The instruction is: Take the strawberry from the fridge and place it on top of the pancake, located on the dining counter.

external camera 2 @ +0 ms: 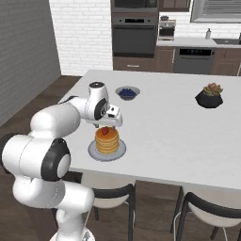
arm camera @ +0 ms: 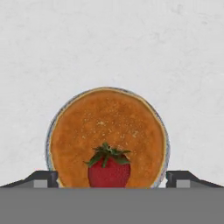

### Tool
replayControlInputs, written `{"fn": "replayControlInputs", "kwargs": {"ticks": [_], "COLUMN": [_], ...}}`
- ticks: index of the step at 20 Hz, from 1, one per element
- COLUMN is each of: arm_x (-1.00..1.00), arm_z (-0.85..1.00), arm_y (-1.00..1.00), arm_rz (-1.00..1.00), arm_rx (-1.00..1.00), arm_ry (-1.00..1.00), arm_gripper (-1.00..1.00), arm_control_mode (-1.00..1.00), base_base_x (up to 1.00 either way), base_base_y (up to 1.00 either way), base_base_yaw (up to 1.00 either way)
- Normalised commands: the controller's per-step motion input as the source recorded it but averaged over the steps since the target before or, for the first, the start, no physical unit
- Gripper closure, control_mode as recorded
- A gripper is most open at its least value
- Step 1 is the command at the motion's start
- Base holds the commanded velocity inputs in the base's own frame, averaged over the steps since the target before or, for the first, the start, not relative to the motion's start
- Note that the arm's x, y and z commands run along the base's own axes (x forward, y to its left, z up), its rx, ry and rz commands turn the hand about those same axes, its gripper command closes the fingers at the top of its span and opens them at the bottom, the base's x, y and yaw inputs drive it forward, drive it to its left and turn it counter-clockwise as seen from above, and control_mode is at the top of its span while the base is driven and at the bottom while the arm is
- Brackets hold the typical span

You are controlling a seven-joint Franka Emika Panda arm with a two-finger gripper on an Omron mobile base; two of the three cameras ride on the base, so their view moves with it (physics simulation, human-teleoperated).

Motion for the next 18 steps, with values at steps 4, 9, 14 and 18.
{"fn": "replayControlInputs", "kwargs": {"ticks": [4, 9, 14, 18], "arm_x": [-0.8, -1.0, -1.0, -1.0], "arm_z": [0.89, 0.59, 0.33, 0.06], "arm_y": [0.01, 0.3, 0.63, 0.95], "arm_rz": [0.01, 0.0, 0.0, 0.0], "arm_rx": [0.05, 0.01, 0.0, -0.06], "arm_ry": [0.0, 0.0, 0.0, -0.01], "arm_gripper": [-1.0, -1.0, -1.0, -1.0], "arm_control_mode": [-1.0, -1.0, -1.0, -1.0], "base_base_x": [0.0, 0.0, 0.0, 0.0], "base_base_y": [0.0, 0.0, 0.0, 0.0], "base_base_yaw": [0.0, 0.0, 0.0, 0.0]}}
